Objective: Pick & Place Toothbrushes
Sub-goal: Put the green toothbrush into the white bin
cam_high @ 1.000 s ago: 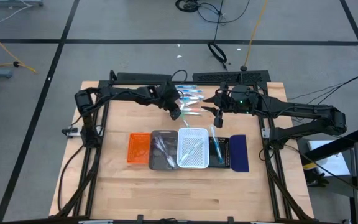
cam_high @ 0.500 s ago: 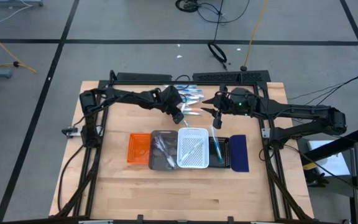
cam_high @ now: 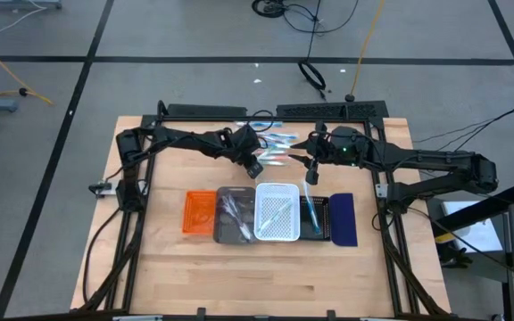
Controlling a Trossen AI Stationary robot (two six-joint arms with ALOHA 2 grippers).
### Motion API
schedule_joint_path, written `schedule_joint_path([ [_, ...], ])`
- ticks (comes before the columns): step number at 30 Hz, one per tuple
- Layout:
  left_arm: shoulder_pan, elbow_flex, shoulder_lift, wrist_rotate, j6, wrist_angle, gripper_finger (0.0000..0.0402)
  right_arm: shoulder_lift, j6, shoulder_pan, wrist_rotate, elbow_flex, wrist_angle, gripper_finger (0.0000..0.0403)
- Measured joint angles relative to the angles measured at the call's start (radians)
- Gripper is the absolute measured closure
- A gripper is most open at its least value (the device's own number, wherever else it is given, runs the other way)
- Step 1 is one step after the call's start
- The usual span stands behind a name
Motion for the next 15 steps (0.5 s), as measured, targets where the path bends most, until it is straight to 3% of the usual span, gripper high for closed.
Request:
schedule_joint_path([
  [15,-0.025,0.000,-0.259,-0.084,0.035,-0.212,0.0398,0.000,0.003,-0.011,-0.001,0.000,-0.008,0.0287],
])
